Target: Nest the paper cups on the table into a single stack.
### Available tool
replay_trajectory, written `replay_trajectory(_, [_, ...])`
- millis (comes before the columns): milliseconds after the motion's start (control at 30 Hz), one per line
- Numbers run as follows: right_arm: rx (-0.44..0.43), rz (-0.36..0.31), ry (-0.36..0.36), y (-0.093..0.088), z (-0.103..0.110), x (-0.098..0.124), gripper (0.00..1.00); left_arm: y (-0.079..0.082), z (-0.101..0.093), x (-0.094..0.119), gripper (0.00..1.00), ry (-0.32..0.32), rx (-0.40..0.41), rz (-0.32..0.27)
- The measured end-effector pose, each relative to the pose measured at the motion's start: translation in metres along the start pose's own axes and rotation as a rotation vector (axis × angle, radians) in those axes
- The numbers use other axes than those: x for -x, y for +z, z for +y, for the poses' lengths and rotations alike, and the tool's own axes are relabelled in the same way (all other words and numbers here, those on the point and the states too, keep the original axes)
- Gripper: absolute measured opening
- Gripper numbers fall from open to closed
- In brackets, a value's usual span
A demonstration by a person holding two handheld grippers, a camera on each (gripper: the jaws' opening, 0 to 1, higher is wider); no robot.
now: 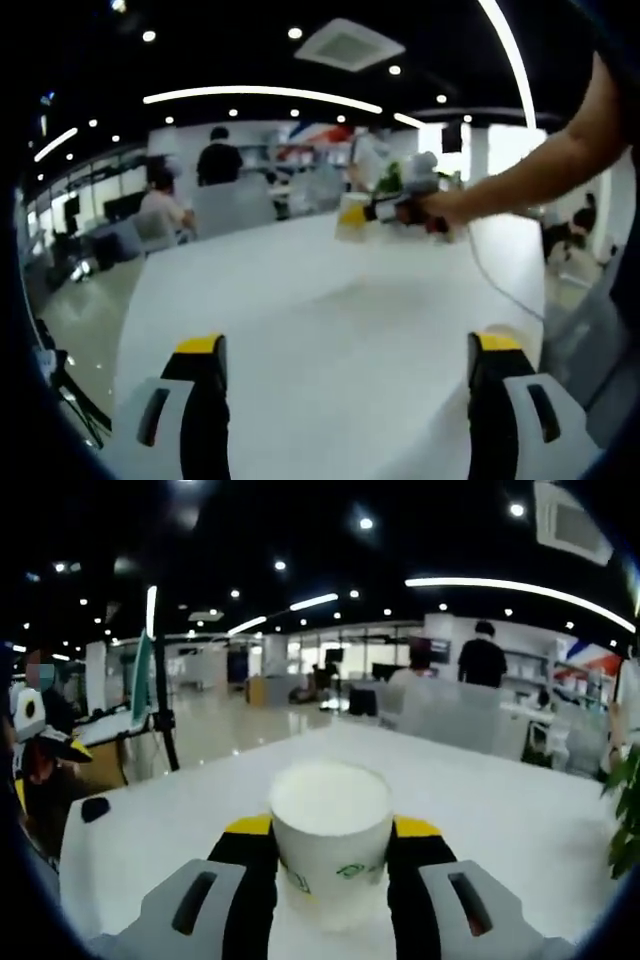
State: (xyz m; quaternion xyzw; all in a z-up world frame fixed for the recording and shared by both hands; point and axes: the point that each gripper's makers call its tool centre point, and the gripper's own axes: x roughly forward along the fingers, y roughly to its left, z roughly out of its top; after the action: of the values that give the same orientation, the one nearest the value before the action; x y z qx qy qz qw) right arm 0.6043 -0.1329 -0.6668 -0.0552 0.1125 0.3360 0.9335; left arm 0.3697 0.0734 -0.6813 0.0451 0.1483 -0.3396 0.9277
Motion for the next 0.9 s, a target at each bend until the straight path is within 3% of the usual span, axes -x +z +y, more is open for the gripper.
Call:
replay_trajectory(300, [-0.055,0.007,0.029,0.019,0.006,0.011,0.39,0.004,0.000,0.000,0.98,0.000,-0.023,0.006])
replay_trajectory(433, [-0.041,0.003,0.029,0.027,0.006,0.015,0.39,0.008,-0.001,0.001,0.98,-0.008,-0.012,0.001])
replay_trajectory(900, [-0.010,0.008,0.042,0.034,0.011,0.024,0.39,0.007,-0.006,0.003,0.98,-0.020,0.021,0.002])
